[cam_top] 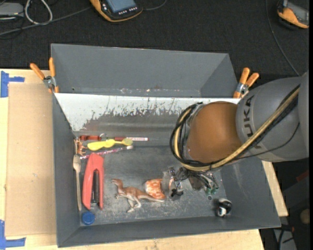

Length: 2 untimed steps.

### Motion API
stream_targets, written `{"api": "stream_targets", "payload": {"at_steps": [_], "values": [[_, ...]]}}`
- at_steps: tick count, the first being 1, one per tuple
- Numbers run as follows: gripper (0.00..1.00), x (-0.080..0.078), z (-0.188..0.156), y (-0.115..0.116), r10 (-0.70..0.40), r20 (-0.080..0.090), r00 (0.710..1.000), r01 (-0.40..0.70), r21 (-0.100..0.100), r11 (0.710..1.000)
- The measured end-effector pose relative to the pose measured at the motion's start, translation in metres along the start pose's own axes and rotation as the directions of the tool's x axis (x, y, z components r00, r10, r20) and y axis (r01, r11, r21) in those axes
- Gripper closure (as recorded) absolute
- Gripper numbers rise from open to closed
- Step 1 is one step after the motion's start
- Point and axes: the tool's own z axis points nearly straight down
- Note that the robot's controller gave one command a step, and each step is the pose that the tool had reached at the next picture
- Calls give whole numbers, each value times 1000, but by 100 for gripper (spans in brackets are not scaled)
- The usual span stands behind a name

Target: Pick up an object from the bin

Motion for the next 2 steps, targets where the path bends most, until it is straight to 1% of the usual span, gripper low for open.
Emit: {"api": "stream_targets", "payload": {"at_steps": [1,2], "values": [[0,0,0,0,2,0,1000,-2,0,1000],[0,0,0,0,2,0,1000,-2,0,1000]]}}
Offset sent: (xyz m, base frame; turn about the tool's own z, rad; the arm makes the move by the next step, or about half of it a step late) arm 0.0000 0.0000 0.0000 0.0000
